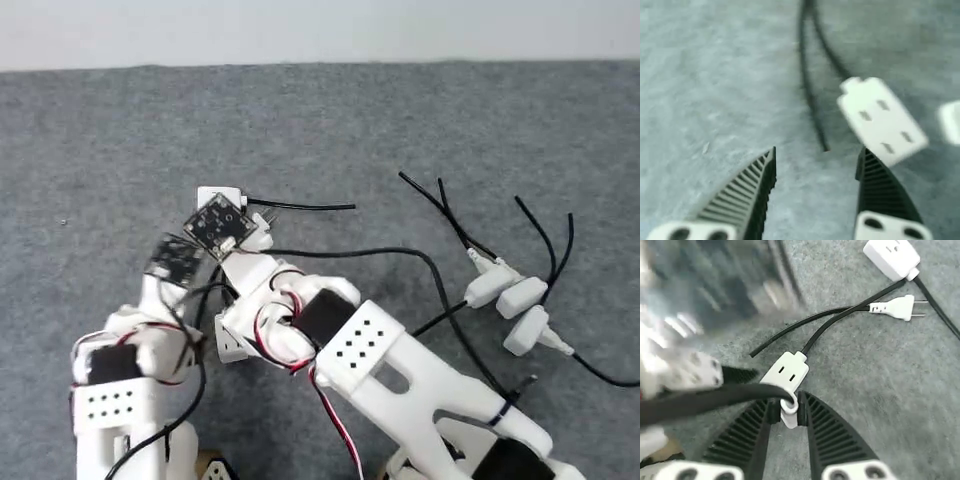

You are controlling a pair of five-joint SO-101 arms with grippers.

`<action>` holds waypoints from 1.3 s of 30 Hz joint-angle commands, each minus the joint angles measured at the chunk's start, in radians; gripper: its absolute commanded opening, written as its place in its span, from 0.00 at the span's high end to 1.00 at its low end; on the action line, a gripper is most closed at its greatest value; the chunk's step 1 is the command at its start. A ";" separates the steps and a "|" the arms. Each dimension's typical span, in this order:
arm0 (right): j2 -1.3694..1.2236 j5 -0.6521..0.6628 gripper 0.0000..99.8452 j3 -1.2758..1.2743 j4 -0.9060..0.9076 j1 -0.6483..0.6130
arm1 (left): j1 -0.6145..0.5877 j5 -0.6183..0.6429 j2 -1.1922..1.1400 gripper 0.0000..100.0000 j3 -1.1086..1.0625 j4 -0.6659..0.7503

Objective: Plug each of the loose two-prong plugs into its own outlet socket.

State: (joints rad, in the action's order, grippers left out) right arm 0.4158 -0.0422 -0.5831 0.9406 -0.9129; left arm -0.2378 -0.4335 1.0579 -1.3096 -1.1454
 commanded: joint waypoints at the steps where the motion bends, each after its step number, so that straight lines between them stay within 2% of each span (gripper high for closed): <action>1: 0.035 0.046 0.99 -0.057 -0.130 -0.002 | -0.138 0.018 0.032 0.75 0.008 -0.005; 5: 0.035 0.063 0.99 -0.123 -0.246 -0.002 | -0.189 0.072 0.029 0.75 0.012 0.015; 13: 0.025 0.081 0.99 -0.126 -0.308 -0.010 | -0.207 0.104 0.025 0.75 0.033 0.029; 20: -0.084 0.115 0.99 -0.121 -0.384 -0.036 | -0.226 0.146 0.025 0.75 0.058 0.003; 24: -0.124 0.157 0.99 -0.120 -0.398 -0.033 | -0.232 0.146 0.025 0.75 0.059 0.005; 39: -0.222 0.155 0.99 -0.115 -0.397 -0.076 | -0.232 0.144 0.025 0.75 0.051 0.009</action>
State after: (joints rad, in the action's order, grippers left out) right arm 0.1995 0.1020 -0.7135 0.5462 -0.9636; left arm -0.4634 -0.3000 1.0794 -1.3050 -1.1362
